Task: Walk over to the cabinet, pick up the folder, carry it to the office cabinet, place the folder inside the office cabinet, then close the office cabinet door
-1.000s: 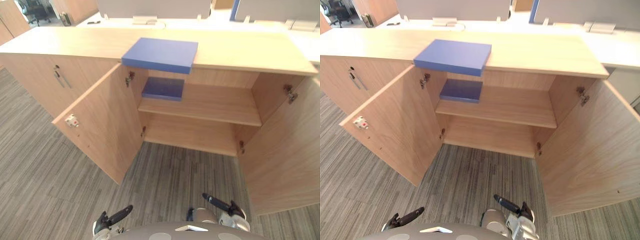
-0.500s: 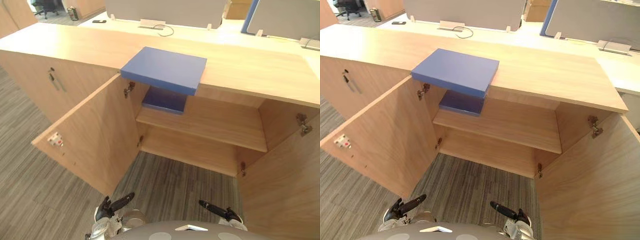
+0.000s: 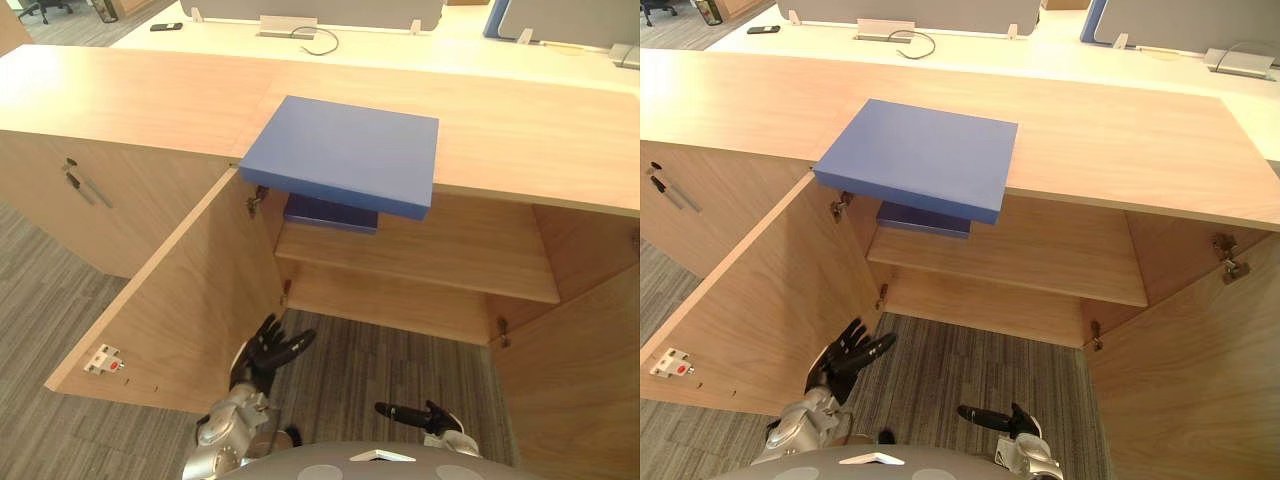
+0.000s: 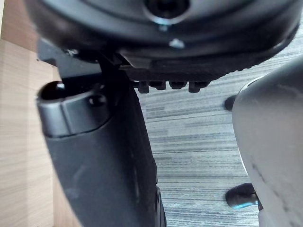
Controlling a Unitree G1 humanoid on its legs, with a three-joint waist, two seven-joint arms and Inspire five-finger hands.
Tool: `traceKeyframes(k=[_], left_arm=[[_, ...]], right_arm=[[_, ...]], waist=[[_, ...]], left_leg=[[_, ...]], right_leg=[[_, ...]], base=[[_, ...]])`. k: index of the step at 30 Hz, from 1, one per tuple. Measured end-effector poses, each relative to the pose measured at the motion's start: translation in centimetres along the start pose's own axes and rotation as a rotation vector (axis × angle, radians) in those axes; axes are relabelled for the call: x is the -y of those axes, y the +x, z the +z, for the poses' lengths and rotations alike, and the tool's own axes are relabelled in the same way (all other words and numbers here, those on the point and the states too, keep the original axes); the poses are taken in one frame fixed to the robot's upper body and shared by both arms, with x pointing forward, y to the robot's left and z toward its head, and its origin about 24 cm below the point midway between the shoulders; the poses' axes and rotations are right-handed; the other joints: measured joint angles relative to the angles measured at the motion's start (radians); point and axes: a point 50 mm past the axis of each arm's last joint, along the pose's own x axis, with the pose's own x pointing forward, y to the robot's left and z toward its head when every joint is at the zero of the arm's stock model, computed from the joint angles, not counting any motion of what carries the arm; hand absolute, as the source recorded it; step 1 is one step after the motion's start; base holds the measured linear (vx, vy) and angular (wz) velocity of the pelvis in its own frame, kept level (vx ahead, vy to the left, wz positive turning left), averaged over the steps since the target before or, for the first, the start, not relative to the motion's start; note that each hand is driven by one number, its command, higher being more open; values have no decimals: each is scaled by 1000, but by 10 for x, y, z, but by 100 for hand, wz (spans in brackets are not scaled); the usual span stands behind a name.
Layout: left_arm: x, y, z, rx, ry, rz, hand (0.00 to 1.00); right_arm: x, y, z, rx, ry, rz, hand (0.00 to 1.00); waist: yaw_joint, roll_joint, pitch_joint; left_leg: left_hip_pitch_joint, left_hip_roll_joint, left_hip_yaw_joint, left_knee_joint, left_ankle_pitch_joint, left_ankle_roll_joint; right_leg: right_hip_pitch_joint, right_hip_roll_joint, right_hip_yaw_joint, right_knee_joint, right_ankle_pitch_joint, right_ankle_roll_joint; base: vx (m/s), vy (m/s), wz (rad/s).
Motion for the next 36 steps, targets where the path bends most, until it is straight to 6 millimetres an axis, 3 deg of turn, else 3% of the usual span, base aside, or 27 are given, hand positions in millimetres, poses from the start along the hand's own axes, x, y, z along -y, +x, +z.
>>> traceKeyframes(k=[6, 9, 15, 19, 24, 28, 36], left_arm=[[46, -20, 48, 245, 5, -167, 100], [57, -25, 63, 372, 147, -79, 100], [46, -28, 68, 476, 355, 248, 100], [36, -30, 69, 512, 446, 392, 100], [34, -30, 69, 532, 504, 443, 100], [38, -29, 69, 563, 592, 458, 100], [71, -13, 109, 849, 981, 356, 100]], right_arm=[[9, -1, 2, 17, -65, -19, 100], [10, -2, 0, 23, -64, -45, 100], [10, -4, -3, 40, -69, -107, 100], [0, -5, -9, 28, -67, -104, 100], [-4, -6, -10, 25, -85, -102, 100], [-3, -6, -12, 16, -70, -105, 100], [-1, -4, -16, -16, -85, -110, 100]], waist=[[-2, 42, -28], [0, 39, -30], [5, 23, -42], [12, -15, -52], [13, -31, -62], [1, -17, -75], [-3, -22, -107]], left_leg=[[4, 15, -14, -84, 52, -9], [14, 22, -29, -114, 74, -13], [38, 19, -33, -181, 120, -15], [35, 10, -34, -199, 141, -14], [16, -11, -32, -201, 160, -12], [13, -11, -48, -201, 171, -20], [0, -11, -49, -200, 178, -16]], right_leg=[[-25, 30, -4, -23, 28, -3], [-22, 34, -17, -22, 29, -3], [-24, 37, -28, -23, 29, -3], [-25, 30, -30, -41, 28, -2], [-36, 11, -35, -59, 0, 9], [-39, 16, -44, -53, -13, 13], [-51, 20, -35, -57, -2, 18]], base=[[-20, -50, -2], [-41, -78, 13], [-64, -28, 3], [-97, -16, -1], [-130, -13, -4], [-122, -27, 9], [3, -8, -1]])
